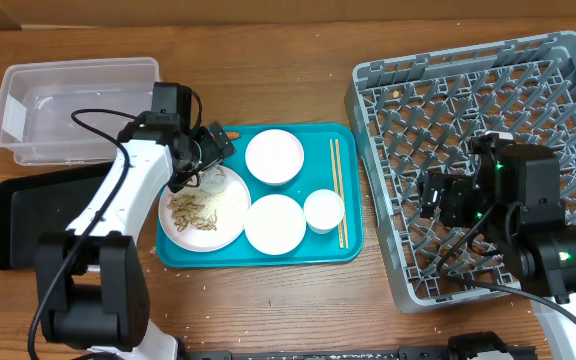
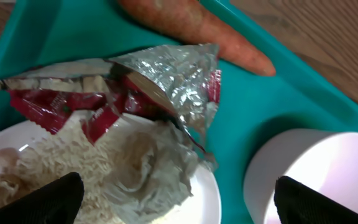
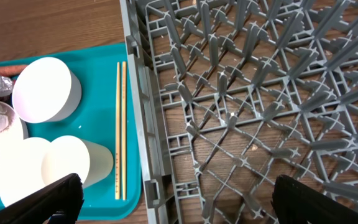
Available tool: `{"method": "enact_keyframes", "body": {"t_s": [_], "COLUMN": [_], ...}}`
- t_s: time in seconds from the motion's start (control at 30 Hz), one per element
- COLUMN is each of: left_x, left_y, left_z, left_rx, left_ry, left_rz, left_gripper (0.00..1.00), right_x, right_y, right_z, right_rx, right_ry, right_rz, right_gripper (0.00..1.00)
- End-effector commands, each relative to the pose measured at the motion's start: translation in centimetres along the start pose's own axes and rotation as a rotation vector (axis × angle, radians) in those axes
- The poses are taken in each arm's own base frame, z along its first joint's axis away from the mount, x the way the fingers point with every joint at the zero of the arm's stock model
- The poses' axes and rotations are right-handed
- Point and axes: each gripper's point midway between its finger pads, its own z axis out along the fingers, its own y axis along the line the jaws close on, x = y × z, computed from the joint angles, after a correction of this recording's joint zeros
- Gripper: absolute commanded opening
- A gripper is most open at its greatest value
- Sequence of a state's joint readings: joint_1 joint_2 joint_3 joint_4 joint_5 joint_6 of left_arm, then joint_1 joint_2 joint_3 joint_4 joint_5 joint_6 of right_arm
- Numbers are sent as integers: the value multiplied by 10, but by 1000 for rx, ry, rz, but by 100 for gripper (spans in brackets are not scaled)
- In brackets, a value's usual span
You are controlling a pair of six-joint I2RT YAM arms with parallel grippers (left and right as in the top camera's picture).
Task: Sort waste into correct bins and load items into the dishwasher
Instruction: 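Grasp the red wrapper with the left gripper and lift it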
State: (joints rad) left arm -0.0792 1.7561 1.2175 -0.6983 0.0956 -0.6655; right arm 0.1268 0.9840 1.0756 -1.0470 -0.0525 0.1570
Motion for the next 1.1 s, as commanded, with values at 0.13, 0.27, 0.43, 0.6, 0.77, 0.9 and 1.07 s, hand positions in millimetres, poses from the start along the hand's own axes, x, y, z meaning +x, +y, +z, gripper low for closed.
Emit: {"method": "enact_keyframes", "body": {"t_s": [0.13, 0.27, 0.43, 0.6, 0.77, 0.9, 1.07], "left_x": [-11, -14, -15, -14, -21, -33, -53], "left_y": [1, -1, -2, -7, -15, -28, -47], "left_z": [17, 19, 18, 10, -15, -46, -91], "left_rx": [-39, -28, -22, -16, -23, 1, 47], "left_ry": [-33, -42, -42, -19, -15, -48, -139], "left_rz": [-31, -30, -30, 6, 74, 117, 183], "left_gripper": [85, 49, 4, 4, 4, 4, 4], "right_x": [-9, -7, -7, -7, -7, -7, -7], "right_y": [5, 5, 5, 5, 5, 5, 5], "right_z": [-9, -9, -9, -9, -9, -9, -9], "right_rx": [-15, -14, -13, -13, -13, -13, -13], "right_ry": [-33, -27, -26, -26, -26, -26, -26], "right_rz": [-4, -3, -3, -3, -3, -3, -3], "right_gripper": [100, 100, 100, 100, 100, 100, 100]}}
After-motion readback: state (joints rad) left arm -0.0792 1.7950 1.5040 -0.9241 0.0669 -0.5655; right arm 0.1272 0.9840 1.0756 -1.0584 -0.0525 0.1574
